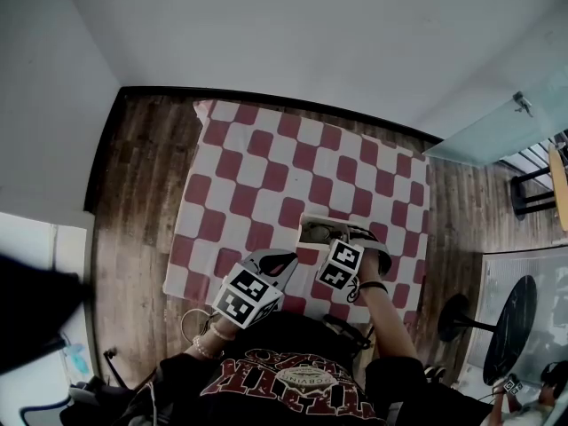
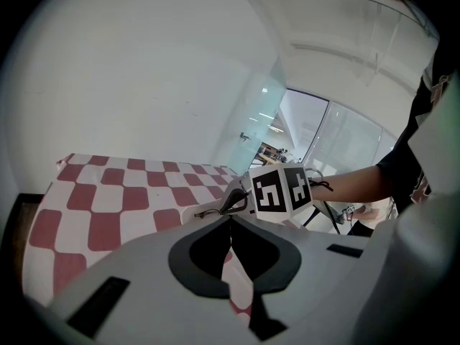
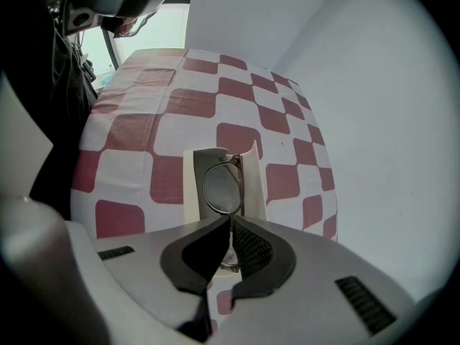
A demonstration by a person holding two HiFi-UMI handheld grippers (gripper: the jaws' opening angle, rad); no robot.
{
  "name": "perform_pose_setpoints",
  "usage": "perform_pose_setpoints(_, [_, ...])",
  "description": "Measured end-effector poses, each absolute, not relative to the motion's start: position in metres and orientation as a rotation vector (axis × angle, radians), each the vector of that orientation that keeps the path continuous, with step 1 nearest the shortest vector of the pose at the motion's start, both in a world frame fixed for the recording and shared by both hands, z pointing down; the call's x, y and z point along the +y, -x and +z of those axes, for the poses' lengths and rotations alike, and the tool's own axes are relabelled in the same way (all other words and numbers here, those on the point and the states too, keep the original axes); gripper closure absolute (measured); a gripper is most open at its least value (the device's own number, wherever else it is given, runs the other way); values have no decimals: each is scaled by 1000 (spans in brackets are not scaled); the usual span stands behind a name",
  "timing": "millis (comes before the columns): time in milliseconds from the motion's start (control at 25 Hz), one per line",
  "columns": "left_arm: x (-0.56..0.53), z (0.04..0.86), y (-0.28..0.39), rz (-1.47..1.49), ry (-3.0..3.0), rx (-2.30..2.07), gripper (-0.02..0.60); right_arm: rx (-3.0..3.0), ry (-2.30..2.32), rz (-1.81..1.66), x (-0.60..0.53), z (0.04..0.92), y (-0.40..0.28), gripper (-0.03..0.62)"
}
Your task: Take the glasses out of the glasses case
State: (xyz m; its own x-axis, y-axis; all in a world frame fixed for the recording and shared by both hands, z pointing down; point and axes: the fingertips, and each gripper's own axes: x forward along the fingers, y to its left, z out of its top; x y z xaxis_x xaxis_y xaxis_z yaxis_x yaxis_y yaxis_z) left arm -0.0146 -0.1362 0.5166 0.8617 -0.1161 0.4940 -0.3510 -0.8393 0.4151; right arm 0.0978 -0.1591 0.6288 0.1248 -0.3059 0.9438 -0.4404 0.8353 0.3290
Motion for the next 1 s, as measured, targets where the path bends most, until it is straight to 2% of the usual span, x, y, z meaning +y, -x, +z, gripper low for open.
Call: perform_pose_setpoints(1000, [-130,525,11,638,-2526,-323,572,-1470,-661,61,-158,606,-99,569])
